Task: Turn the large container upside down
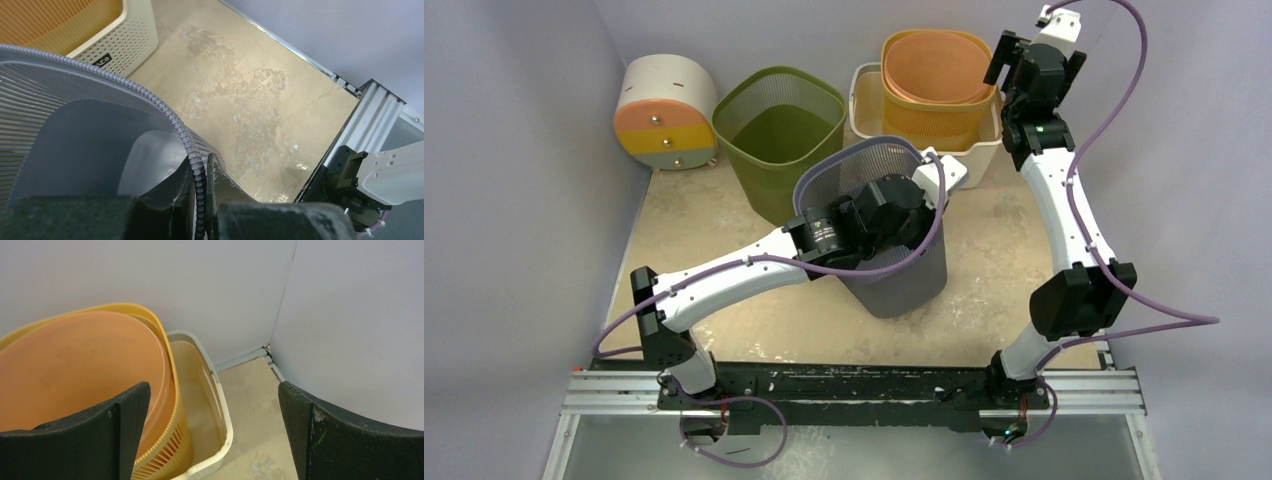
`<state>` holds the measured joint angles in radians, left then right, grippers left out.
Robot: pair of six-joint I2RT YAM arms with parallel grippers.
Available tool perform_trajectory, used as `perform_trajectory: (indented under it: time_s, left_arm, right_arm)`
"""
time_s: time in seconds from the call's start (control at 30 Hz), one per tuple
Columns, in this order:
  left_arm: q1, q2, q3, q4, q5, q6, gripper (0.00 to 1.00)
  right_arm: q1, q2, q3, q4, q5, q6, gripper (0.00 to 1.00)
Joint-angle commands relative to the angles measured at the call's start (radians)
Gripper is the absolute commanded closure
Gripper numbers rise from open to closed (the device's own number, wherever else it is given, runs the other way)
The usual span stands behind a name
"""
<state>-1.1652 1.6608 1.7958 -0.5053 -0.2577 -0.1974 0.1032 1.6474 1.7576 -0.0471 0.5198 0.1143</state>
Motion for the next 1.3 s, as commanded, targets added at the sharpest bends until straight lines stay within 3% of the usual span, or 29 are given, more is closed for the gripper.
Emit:
perform_trajectory:
  time_s: [0.0, 0.07, 0.23, 0.33, 0.63, 0.77, 0.9, 1.07, 1.17, 1.27]
  left_arm:
    - [0.048, 0.053, 0.083, 0.021, 0.142, -0.001, 1.00]
    - [0.068, 0.087, 0.109, 0.005, 0.168, 0.003, 0.99]
    - [0.101, 0.153, 0.175, -0.027, 0.250, 0.024, 0.56]
    - [0.104, 0.173, 0.206, -0.022, 0.286, 0.026, 0.45]
    - [0.104, 0.151, 0.423, -0.103, 0.297, 0.060, 0.38]
    - [0.116, 0.074, 0.375, -0.076, 0.085, 0.087, 0.37]
    - [0.255, 0.012, 0.256, -0.037, -0.158, 0.002, 0.38]
    - [0.499, -0.074, 0.127, 0.089, -0.229, -0.067, 0.39]
    - [0.610, -0.078, 0.124, 0.053, -0.265, -0.086, 0.42]
    - [0.657, -0.112, 0.079, 0.006, -0.400, -0.146, 0.42]
  right_arm:
    - [-0.011, -0.072, -0.044, 0.029, -0.014, 0.016, 0.00]
    - [-0.016, -0.080, -0.058, 0.023, -0.011, 0.015, 0.00]
    - [-0.029, -0.098, -0.083, 0.020, 0.002, 0.010, 0.00]
    - [-0.035, -0.099, -0.089, 0.015, 0.004, 0.007, 0.00]
    - [-0.042, -0.094, -0.096, 0.013, 0.002, 0.005, 0.00]
    - [-0.042, -0.086, -0.099, 0.010, -0.001, 0.010, 0.00]
    - [-0.042, -0.080, -0.094, -0.003, -0.017, 0.016, 0.00]
    - [-0.042, -0.070, -0.081, -0.015, -0.032, 0.020, 0.00]
    - [-0.042, -0.060, -0.068, -0.025, -0.042, 0.025, 0.00]
    - [-0.042, -0.054, -0.067, -0.027, -0.048, 0.029, 0.00]
